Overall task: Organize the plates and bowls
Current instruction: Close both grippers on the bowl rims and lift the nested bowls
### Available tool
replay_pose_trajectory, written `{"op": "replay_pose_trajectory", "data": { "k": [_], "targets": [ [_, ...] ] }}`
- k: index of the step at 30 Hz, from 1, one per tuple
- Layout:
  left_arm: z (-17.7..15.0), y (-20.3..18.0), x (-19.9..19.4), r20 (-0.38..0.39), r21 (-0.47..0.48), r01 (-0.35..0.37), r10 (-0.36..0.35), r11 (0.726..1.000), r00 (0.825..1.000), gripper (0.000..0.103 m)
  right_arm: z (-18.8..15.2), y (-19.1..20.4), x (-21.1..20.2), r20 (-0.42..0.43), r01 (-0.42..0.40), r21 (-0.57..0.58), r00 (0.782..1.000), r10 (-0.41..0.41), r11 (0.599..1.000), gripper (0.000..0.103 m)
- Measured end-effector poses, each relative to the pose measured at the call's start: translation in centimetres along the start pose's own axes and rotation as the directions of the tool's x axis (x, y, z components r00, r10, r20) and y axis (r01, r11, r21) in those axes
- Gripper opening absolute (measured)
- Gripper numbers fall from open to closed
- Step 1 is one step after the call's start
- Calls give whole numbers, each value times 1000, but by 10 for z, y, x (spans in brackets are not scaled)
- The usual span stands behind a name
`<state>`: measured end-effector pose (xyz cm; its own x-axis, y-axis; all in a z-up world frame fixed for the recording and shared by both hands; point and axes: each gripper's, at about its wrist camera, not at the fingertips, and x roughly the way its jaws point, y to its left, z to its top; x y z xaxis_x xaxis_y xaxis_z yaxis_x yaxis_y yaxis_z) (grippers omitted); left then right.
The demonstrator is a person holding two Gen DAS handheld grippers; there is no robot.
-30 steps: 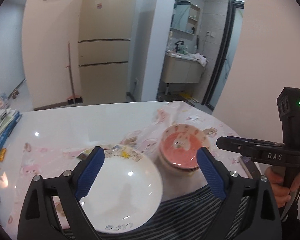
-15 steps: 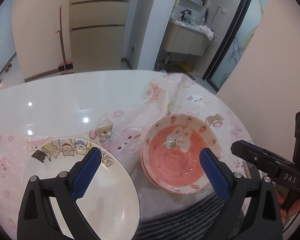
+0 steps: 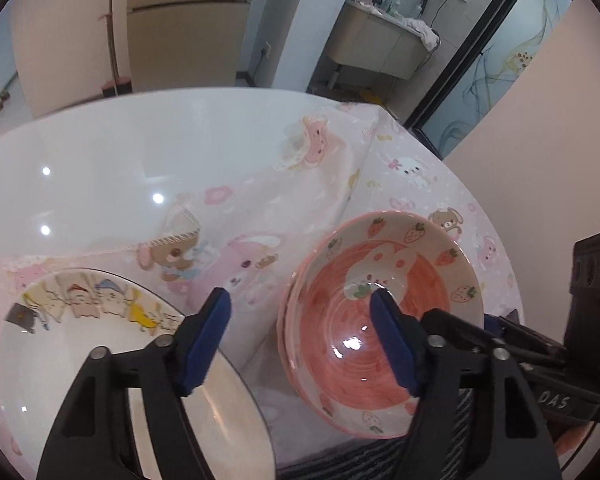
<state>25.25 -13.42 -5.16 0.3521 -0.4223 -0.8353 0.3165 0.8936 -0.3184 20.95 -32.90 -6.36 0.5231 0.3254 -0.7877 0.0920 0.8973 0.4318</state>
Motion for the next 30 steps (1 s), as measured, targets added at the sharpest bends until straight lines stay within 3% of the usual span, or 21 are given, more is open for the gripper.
{"op": "replay_pose_trajectory", "data": {
  "k": [3, 9, 14, 16, 24, 30],
  "targets": [
    [-1, 3, 11, -41, -28, 43, -44, 999, 998, 62, 1, -6, 9, -19, -27, 24, 999, 27, 999, 48],
    [-6, 1, 18, -52, -34, 49, -51, 998, 997, 58, 0, -5, 19, -59, -65, 11, 996, 66, 998, 46],
    [-5, -2, 20, -73, -9, 49, -50, 999, 996, 58, 1, -26, 48, -165, -180, 158, 964, 206, 971, 48],
    [-3, -1, 29, -120, -31, 77, -80, 997, 990, 49, 1, -29, 51, -169, -199, 174, 959, 228, 964, 48],
    [-3, 5, 28, -115, -67, 85, -92, 994, 989, 41, -6, -31, 51, -163, -213, 203, 955, 247, 956, 47],
    [-6, -1, 27, -121, -57, 83, -89, 995, 989, 41, -7, -35, 50, -175, -196, 223, 955, 237, 955, 47]
  ]
}}
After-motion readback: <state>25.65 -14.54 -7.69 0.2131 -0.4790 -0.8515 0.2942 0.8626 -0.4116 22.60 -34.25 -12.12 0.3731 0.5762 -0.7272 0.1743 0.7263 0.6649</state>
